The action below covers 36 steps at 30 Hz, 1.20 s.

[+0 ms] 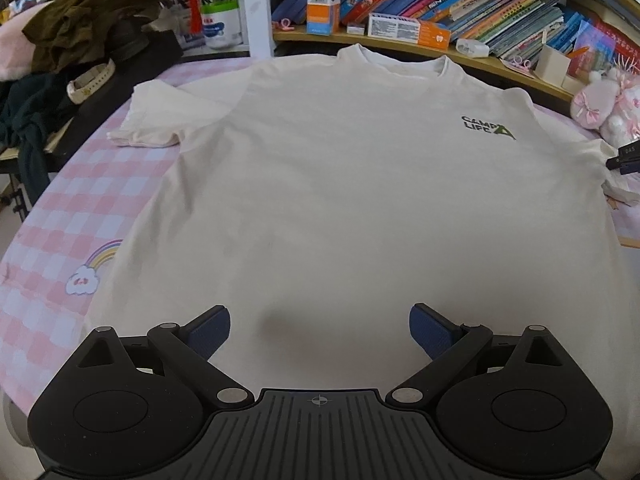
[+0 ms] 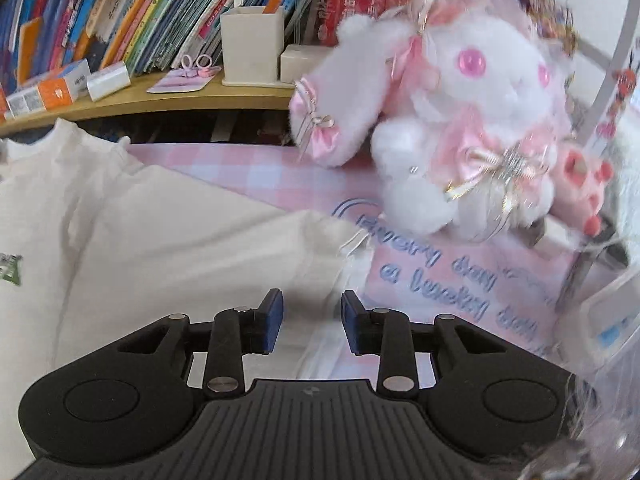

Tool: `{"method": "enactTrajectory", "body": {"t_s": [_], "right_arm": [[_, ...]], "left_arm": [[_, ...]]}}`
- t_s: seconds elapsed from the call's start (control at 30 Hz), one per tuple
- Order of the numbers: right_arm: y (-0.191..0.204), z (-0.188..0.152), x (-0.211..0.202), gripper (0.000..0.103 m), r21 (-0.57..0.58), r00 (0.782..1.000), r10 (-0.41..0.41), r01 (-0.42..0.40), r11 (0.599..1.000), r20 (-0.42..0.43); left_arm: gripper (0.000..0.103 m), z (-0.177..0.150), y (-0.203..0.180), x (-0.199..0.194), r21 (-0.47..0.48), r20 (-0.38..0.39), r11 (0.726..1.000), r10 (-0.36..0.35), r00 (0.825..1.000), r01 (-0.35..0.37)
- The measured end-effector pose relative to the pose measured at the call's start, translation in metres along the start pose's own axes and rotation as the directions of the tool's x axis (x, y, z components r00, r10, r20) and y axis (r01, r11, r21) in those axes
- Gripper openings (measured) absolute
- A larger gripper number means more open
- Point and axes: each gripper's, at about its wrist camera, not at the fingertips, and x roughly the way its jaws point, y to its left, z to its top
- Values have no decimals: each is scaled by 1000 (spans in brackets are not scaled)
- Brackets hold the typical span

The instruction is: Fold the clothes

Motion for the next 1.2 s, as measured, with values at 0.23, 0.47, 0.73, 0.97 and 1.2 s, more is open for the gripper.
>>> {"method": "enactTrajectory", "body": {"t_s": [0.23, 0.47, 0.73, 0.97, 1.2], "right_arm": [[5, -18, -21, 10, 75, 999, -20, 22, 997, -29], [3, -13, -17, 10, 76, 997, -76, 77, 994, -18], [12, -12, -17, 14, 50, 990, -141, 142, 989, -14], [18, -29, -55, 30, 91, 996, -82, 81, 993, 15], [54, -91, -130, 40, 108, 998, -45, 40, 993, 43]], "left_arm": [[98, 5, -9, -1, 24, 21, 1000, -21, 1000, 20], [98, 6, -4, -5, 18, 25, 1000, -13, 1000, 12], [98, 4, 18, -12, -8, 45, 1000, -2, 999, 2], [98, 2, 43, -16, -14, 83, 1000, -12, 996, 13], [98, -4, 70, -13, 31, 100, 997, -76, 992, 73]]}}
